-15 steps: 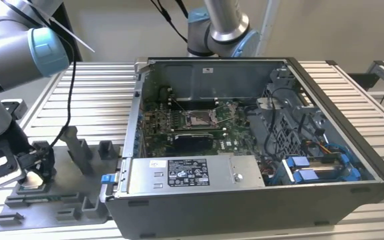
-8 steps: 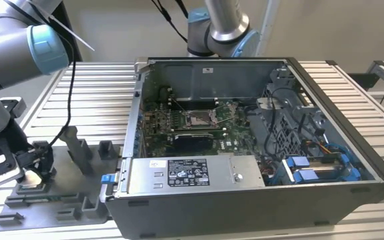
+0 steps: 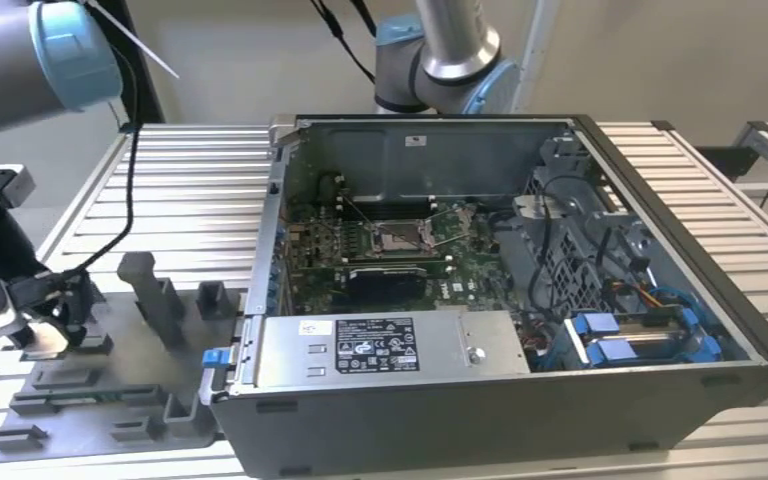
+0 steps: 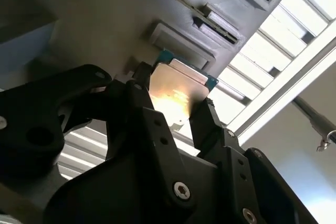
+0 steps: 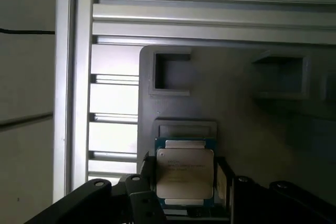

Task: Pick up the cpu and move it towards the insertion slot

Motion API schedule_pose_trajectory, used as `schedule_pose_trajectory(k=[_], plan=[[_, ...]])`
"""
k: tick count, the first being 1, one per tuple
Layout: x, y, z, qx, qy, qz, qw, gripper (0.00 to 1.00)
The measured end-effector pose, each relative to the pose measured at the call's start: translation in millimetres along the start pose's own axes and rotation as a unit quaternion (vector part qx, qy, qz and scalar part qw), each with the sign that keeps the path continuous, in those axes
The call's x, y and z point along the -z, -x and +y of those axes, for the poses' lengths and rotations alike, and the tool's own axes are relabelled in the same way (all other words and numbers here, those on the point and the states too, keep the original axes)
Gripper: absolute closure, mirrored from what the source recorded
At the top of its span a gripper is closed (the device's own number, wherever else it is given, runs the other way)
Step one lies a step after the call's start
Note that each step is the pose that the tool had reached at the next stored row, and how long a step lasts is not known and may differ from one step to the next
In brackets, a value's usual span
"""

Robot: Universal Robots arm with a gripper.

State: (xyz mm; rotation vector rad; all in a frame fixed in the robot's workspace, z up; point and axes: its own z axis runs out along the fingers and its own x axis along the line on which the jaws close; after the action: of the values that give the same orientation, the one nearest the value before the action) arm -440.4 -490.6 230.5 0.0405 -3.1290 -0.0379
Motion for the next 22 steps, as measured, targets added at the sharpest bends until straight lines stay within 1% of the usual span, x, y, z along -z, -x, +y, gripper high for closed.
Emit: schedule_pose_trajectory(k=[22], plan=[[99.7, -1.2, 2.7, 0.000, 0.0000, 0.0000, 1.00000, 1.00]])
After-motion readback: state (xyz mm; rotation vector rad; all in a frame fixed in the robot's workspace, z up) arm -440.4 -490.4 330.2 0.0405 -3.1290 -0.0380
